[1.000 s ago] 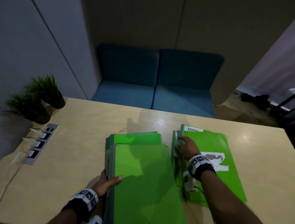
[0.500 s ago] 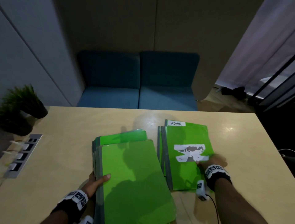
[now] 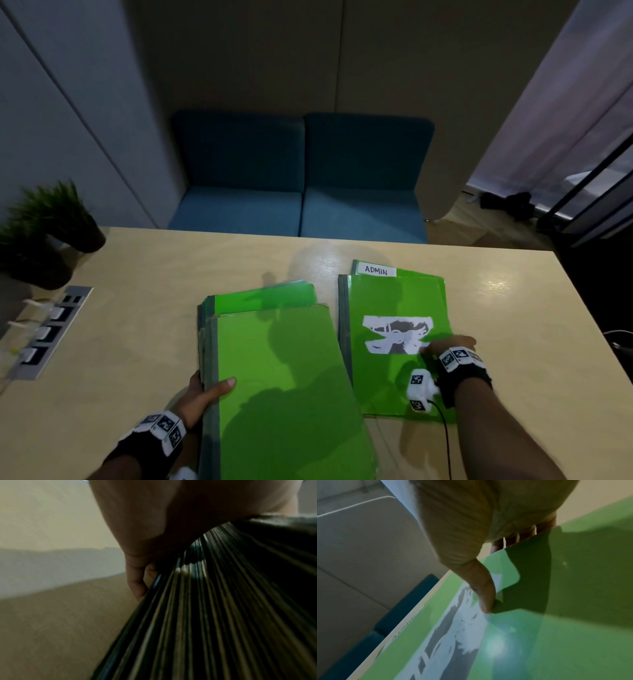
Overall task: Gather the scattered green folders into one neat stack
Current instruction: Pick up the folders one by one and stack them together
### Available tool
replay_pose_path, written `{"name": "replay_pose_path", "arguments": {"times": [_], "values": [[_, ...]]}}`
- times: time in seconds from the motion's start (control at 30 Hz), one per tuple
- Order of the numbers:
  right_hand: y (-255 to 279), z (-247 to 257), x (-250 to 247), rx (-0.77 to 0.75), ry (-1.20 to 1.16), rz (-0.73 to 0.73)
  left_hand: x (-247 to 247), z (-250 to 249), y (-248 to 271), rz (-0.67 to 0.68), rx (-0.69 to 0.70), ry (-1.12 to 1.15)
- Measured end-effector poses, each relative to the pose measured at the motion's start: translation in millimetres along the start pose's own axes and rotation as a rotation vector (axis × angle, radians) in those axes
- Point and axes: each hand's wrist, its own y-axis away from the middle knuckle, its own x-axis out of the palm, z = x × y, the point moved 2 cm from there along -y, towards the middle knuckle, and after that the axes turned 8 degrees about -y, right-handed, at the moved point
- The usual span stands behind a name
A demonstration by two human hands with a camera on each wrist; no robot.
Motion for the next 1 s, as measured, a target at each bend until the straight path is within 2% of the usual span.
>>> {"name": "replay_pose_path", "arguments": {"times": [0.13, 0.2, 0.4, 0.6, 0.7, 0.87, 1.0], "values": [[-4, 5, -5, 0.047, -0.159, 0.085, -1, 3, -2, -0.003, 0.001, -0.009], [-2, 8, -10, -0.003, -0.239, 0.102, -2, 4, -4, -0.003, -0.009, -0.003], [3, 27, -19, -0.157, -0.442, -0.024, 0, -3, 3, -0.002, 0.006, -0.025], [14, 43, -36, -0.287, -0.62, -0.125, -4, 15, -11, -0.005, -0.01, 0.023], [24, 56, -51, -0.378, -0.748, -0.126, -1, 4, -2, -0.005, 0.017, 0.025], [40, 73, -54, -0.509, -0.735, -0.07, 0, -7, 7, 0.005, 0.012, -0.022], [47, 83, -54, -0.576, -0.669, -0.154, -2, -2, 2, -0.009, 0.012, -0.002]]}}
